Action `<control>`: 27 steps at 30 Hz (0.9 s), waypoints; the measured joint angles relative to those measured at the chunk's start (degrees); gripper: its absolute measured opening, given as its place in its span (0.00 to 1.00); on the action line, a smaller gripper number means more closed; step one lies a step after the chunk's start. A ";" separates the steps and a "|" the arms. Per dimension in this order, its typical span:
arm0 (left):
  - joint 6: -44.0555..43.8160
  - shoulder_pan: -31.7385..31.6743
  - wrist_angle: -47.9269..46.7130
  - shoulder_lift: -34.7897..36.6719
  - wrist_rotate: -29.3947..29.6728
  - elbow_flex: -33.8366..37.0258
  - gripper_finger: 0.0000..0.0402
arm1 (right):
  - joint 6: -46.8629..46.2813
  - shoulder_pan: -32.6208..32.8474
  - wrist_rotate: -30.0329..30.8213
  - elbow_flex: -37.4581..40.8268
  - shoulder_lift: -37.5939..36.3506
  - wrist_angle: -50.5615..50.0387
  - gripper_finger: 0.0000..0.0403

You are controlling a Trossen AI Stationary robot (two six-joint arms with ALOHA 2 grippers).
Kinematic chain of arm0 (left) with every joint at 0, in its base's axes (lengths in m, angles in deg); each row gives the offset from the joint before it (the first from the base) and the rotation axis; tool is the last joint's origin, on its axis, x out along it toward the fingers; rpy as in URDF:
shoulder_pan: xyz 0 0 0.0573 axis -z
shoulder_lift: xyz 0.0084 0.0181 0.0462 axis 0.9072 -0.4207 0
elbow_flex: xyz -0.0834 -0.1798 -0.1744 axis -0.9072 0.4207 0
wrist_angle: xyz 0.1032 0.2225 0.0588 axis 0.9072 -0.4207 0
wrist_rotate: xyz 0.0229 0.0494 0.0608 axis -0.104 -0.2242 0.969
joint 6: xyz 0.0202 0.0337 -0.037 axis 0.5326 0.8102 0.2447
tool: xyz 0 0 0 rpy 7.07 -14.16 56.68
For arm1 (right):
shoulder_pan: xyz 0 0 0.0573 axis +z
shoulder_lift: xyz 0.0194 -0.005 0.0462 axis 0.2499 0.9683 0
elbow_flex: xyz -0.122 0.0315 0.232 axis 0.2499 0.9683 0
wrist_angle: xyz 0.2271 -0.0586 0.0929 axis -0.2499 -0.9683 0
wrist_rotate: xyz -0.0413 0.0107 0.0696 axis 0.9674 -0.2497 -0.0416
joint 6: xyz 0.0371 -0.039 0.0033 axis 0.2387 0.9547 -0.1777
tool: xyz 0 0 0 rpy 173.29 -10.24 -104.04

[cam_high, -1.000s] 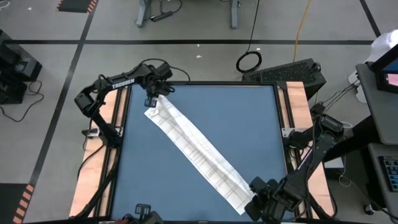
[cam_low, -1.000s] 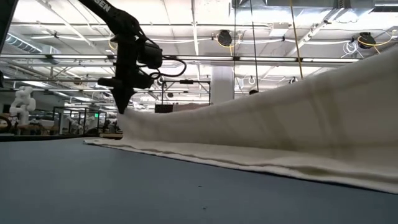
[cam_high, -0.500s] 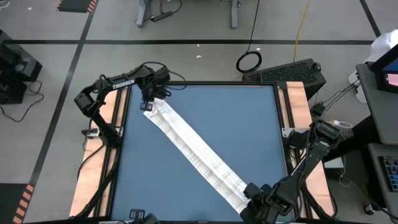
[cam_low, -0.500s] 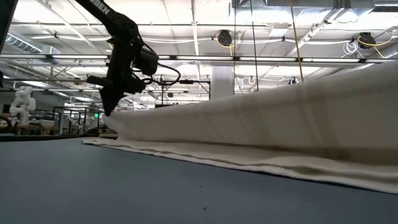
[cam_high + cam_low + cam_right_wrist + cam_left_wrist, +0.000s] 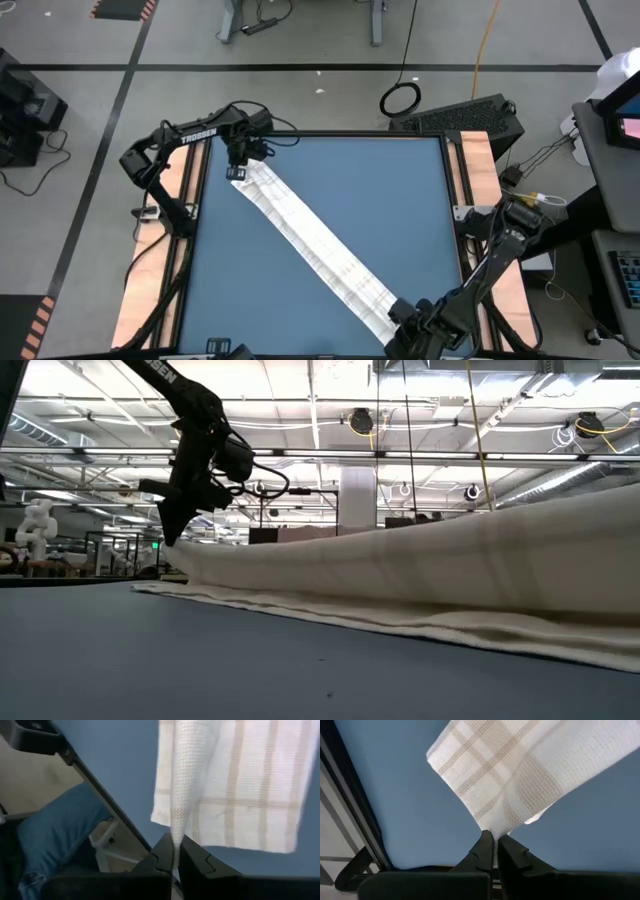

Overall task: Roll towel into tight, uniform cylinder
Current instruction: Roll the white towel

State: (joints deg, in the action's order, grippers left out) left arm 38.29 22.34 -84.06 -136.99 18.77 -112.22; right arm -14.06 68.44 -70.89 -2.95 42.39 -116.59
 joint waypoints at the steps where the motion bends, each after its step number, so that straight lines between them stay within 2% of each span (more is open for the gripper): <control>1: -0.02 0.00 0.00 0.00 0.01 0.00 0.03 | 0.19 -0.07 0.02 0.00 0.29 0.88 0.02; 16: -1.02 0.00 0.60 0.00 -0.09 0.00 0.03 | 1.45 -0.78 0.06 0.00 1.33 2.37 0.04; 27: -1.00 0.00 1.65 0.00 -1.11 0.00 0.03 | 1.90 -0.85 0.24 0.00 1.33 1.89 0.28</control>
State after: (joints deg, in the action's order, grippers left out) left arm 37.29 22.34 -82.42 -136.99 17.66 -112.22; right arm -12.15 67.59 -70.65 -2.95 43.72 -114.70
